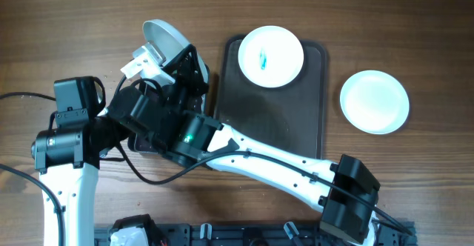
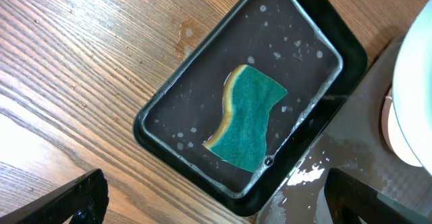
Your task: Clean dirty plates on tray and stack at the side
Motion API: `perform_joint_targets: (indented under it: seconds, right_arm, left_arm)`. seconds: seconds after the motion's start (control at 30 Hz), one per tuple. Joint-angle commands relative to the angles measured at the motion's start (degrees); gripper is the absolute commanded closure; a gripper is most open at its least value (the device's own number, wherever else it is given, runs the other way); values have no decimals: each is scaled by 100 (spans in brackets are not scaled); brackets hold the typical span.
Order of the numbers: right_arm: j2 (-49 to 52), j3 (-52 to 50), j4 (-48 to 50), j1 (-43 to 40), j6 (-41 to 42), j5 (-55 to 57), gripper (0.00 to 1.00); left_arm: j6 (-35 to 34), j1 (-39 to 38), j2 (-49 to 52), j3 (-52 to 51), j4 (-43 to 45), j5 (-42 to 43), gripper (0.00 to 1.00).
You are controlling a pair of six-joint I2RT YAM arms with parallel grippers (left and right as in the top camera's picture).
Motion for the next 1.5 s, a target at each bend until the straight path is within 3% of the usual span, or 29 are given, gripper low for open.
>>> perform_joint_targets:
  seconds: [0.0,0.3,0.47,0.63,0.73,0.87,1.0,1.13,1.3,1.47]
  right_arm:
    - [-179,144,35,24,-70,186,96]
    - [-179,144,22,22,103,184,95]
    - [-179,138,-870,-116,1593,-343,96]
    - [-179,140,-2382,-623,3945,-3047,96]
    - [-219,140,-2756,-1156,4747,-4927,96]
    - [-531,140,-2820,-2072,4872,-7012,96]
    - [-1082,140,-3104,-3023,4935,-8142,96]
    - [-1648,138,-3886,-4028,4900,-8432,96]
    - [-2232,94,-5082,-5486,4258,-8338,96]
    - [-2444,-439,-5519,-7023,3915,-8113,96]
  left_arm:
    - [13,35,-31,63,-2,70,0]
    - [13,35,-31,63,-2,70,0]
    - [13,35,-31,63,-2,70,0]
    - [13,35,-31,63,-2,70,0]
    - [13,35,-31,63,-2,70,0]
    - [13,35,-31,63,-2,70,0]
    - [13,35,-31,63,0,70,0]
    - [13,35,-31,63,-2,70,0]
    - [13,35,-31,63,-2,70,0]
    - [13,35,-31,63,-2,70,0]
